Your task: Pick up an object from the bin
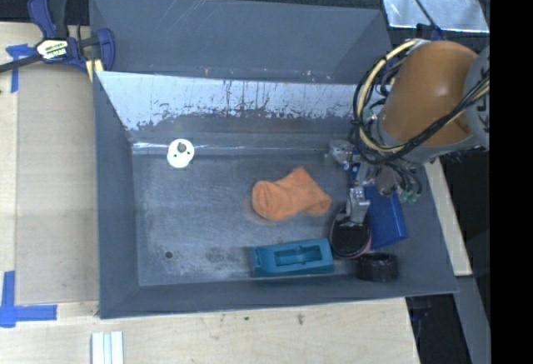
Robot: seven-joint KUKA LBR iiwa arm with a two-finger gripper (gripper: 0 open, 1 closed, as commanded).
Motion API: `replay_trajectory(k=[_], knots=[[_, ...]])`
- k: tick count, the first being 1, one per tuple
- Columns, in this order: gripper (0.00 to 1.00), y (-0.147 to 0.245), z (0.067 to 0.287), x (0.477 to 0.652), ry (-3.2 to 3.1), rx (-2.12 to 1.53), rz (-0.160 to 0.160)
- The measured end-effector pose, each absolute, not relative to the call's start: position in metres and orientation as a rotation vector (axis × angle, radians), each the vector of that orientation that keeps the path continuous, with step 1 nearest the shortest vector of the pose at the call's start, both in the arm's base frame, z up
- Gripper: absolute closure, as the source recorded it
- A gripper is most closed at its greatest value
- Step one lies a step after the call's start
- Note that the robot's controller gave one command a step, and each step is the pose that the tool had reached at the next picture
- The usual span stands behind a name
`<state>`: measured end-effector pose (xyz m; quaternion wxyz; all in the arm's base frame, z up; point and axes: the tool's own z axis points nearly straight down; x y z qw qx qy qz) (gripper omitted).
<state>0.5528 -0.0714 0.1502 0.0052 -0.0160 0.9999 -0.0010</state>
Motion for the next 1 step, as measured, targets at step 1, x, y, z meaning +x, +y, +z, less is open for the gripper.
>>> replay_trajectory(k=[1], knots=[[0.00, -0.0586, 0.1182, 0.5473, 3.140, 0.082, 0.001]])
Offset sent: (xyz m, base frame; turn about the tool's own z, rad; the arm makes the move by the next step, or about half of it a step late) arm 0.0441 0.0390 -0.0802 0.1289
